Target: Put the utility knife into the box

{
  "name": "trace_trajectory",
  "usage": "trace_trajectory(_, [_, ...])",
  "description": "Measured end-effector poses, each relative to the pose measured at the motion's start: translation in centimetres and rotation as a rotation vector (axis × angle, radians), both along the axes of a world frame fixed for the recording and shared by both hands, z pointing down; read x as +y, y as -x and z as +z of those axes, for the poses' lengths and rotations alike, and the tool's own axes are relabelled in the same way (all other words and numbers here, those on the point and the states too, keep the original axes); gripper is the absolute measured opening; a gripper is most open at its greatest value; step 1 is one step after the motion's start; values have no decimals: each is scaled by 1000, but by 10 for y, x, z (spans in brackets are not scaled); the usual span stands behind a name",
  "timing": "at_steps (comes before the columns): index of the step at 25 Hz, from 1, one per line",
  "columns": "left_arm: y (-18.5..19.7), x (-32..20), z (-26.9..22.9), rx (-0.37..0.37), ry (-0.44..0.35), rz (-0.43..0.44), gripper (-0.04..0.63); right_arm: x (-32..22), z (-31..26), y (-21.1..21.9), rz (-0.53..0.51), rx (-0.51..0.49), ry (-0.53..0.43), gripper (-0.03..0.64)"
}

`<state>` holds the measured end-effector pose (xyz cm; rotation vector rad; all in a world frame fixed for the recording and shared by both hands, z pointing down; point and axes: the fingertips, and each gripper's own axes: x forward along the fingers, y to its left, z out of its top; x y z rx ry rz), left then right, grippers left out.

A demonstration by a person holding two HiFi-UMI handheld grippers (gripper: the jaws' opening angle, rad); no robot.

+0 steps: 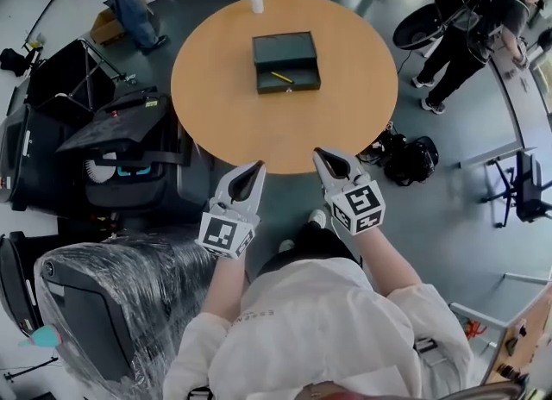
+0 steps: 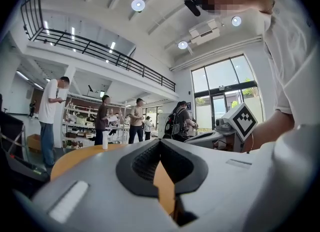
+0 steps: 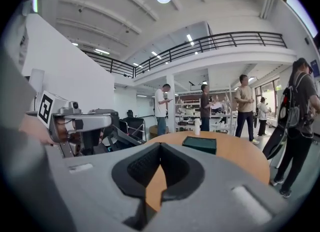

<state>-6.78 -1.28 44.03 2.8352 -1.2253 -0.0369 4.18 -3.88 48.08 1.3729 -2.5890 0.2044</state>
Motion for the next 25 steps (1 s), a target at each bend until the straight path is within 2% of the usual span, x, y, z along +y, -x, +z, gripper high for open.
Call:
trace_trajectory(9, [3, 15, -30, -2, -70, -16, 17, 25, -25, 5, -20, 4, -68, -8])
trace_trajectory(25, [-20, 25, -26, 7, -51, -5, 17, 33, -31, -20, -11, 24, -82, -9])
